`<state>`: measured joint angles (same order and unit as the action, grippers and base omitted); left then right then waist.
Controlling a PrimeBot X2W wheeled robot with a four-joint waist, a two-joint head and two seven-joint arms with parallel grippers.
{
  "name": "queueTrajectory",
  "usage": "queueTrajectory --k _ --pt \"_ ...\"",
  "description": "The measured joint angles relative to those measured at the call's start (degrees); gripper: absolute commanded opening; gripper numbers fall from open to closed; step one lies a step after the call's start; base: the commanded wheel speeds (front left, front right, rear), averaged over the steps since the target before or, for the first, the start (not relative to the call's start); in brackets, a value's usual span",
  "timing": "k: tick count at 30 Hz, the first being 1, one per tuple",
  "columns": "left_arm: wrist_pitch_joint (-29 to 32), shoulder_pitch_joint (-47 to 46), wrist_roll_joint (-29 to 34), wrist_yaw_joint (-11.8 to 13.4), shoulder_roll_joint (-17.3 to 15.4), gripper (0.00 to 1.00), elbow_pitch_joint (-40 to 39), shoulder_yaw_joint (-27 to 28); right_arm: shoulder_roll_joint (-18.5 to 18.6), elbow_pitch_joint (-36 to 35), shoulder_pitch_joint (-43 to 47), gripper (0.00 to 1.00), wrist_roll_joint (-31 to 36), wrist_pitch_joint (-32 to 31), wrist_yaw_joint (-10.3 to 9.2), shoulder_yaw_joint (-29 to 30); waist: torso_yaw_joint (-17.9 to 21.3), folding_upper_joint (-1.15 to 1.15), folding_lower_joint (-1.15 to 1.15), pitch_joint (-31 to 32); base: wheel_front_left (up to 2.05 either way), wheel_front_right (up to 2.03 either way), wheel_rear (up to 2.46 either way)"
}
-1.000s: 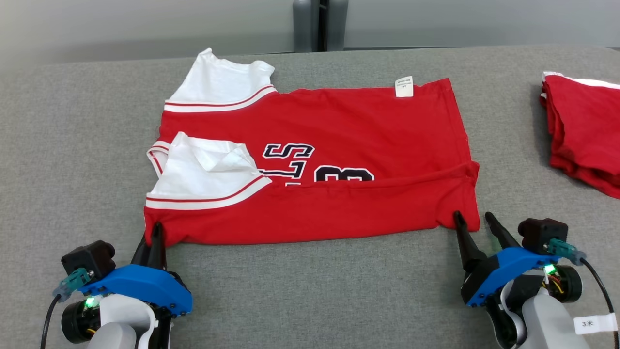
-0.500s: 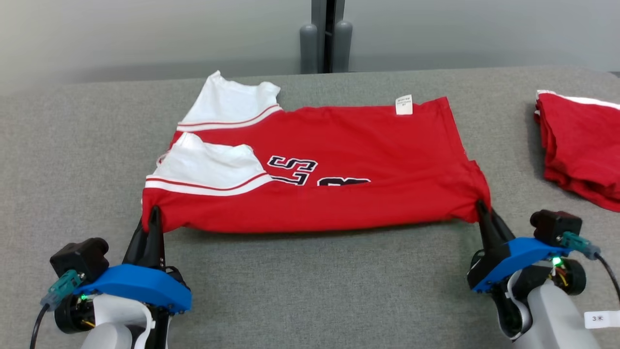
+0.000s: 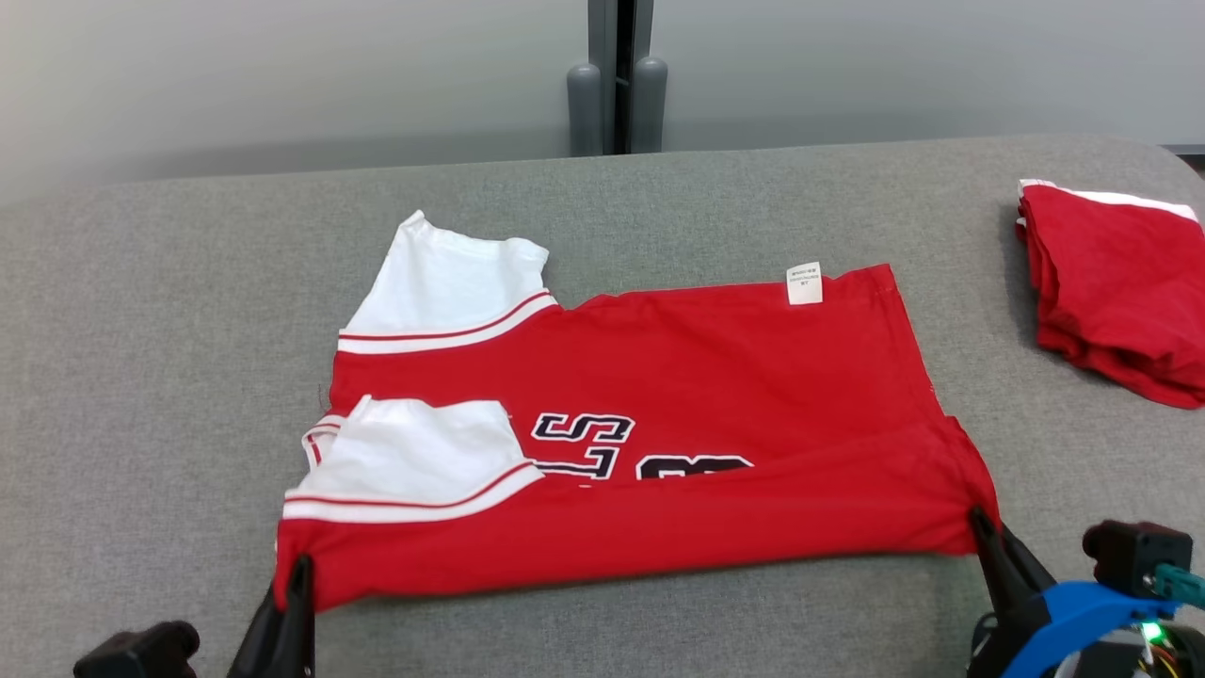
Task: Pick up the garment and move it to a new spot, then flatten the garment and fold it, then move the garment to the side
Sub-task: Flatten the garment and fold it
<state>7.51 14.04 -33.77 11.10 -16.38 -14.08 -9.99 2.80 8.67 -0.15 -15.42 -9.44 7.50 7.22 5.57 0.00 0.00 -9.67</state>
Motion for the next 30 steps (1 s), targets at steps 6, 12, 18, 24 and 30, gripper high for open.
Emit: queueTrajectory --k 6,12,18,24,30 --pt "2.4 3.8 -2.9 0.6 0.7 0.0 -1.6 -0.3 0.0 -2.5 4.0 0.0 1.1 -3.4 0.0 2.2 -0.1 0.0 0.0 -0.9 0.0 0.0 0.0" --pt "3.8 3.8 -3.6 0.3 0.6 0.41 2.7 -1.2 0.0 1.4 4.3 0.45 1.9 -4.0 0.0 2.0 0.1 0.0 0.0 -0.6 0.0 0.0 0.0" --pt "2.3 3.0 -3.2 -1.7 -1.4 1.0 2.6 -0.4 0.0 2.6 4.0 1.0 0.6 -2.3 -0.01 2.4 0.6 0.0 0.0 -0.3 0.0 0.0 0.0" --pt "3.2 -5.1 0.9 -2.8 -6.7 1.0 -0.4 0.8 0.0 -1.6 0.9 1.0 1.1 -1.2 -0.01 3.0 1.4 0.0 0.0 -1.1 0.0 0.0 0.0" --pt "9.1 -23.3 4.4 -6.2 -14.6 1.0 -2.6 1.9 0.1 -6.4 -5.6 1.0 4.3 -2.7 -0.01 1.9 3.1 0.0 0.0 -4.1 0.0 0.0 0.0"
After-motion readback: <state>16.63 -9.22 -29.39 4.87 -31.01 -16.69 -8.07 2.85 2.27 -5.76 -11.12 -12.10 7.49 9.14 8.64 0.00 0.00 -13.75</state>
